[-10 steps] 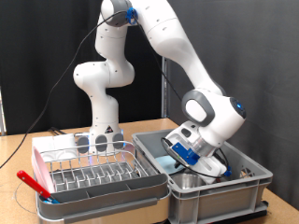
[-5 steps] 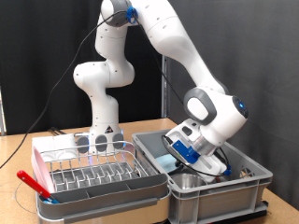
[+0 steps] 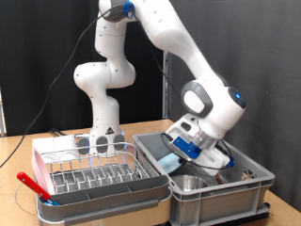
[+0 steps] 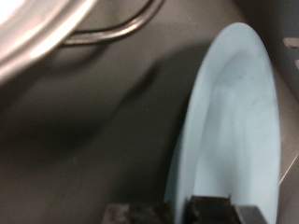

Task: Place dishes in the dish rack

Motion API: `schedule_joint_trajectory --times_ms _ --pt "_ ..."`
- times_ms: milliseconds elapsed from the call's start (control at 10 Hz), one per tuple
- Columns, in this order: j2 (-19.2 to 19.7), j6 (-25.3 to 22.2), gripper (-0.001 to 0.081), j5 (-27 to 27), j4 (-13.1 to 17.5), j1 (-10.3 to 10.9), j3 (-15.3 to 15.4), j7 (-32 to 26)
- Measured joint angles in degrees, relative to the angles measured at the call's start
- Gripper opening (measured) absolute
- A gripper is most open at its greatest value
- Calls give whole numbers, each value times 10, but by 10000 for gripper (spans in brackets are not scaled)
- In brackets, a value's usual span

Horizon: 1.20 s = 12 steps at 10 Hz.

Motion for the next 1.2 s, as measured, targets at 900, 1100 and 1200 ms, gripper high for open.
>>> schedule_joint_trajectory --times_ms 900,1100,1200 --pt "-92 -4 773 41 -18 -2 5 -43" --pt "-92 -1 800 30 -23 -2 5 -28" --pt "-91 3 809 21 -27 -2 4 -17"
